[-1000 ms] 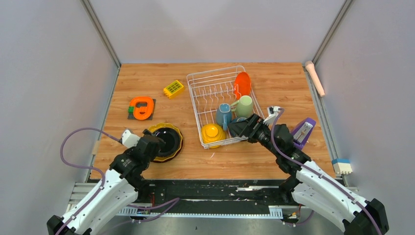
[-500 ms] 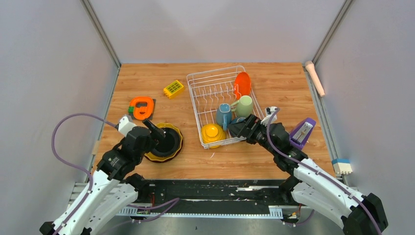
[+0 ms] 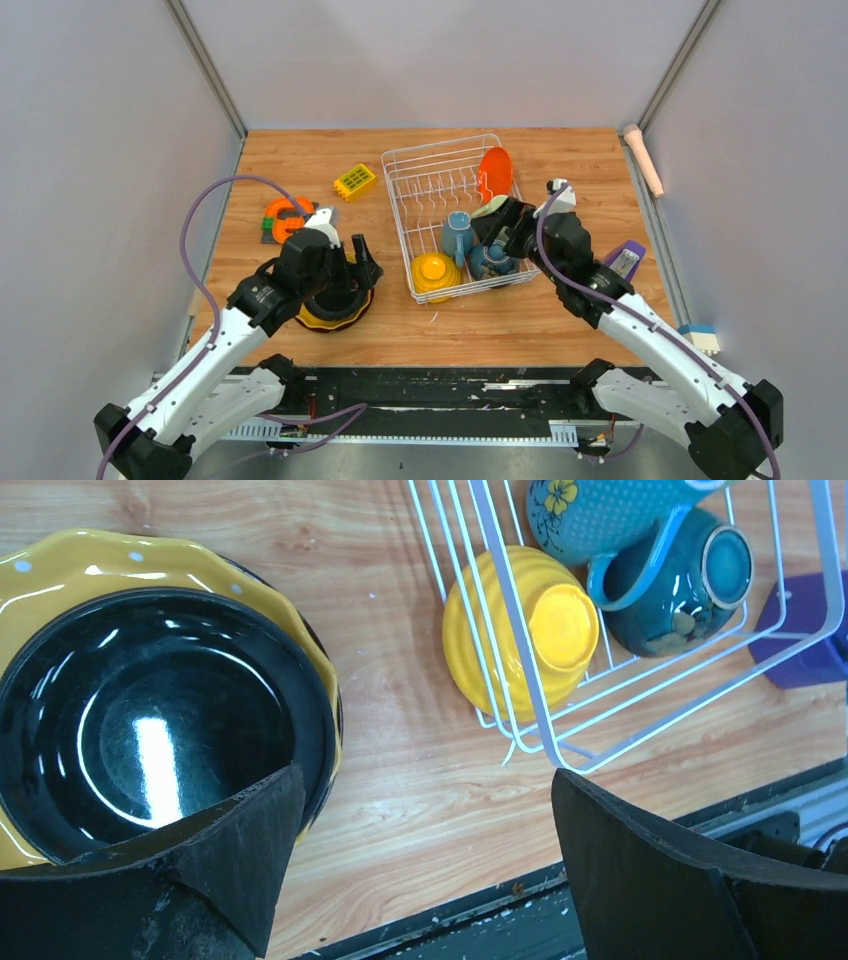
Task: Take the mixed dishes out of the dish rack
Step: Place the plate on the plate, then pick up the plate from the dish rack.
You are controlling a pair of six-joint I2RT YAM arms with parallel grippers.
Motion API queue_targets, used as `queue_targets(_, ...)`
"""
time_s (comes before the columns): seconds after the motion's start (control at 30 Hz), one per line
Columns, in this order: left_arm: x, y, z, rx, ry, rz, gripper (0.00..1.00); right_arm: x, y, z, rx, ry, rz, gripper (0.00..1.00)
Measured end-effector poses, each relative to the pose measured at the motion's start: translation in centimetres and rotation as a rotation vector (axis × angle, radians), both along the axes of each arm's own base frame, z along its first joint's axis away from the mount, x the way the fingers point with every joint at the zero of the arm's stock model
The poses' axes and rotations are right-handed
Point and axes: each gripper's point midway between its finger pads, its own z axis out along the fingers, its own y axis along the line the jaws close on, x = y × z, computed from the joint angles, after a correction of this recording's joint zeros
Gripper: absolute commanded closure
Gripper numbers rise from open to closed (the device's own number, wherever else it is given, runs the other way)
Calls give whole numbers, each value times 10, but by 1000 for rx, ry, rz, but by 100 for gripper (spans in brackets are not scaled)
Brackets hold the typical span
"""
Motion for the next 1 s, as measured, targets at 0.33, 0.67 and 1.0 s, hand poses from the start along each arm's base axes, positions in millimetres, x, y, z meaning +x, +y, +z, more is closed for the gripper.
queue_targets(0.33, -2, -13, 10, -44, -40, -86, 0, 86, -39, 9, -246, 42, -138, 0)
queue_targets(0.67, -5, -16, 10, -64, -56, -104, 0, 169, -42, -7, -491, 59, -98, 2)
queue_targets(1.0, -6, -17, 9, -68, -52, -111, 0, 231, -57, -39, -669, 113, -129, 17)
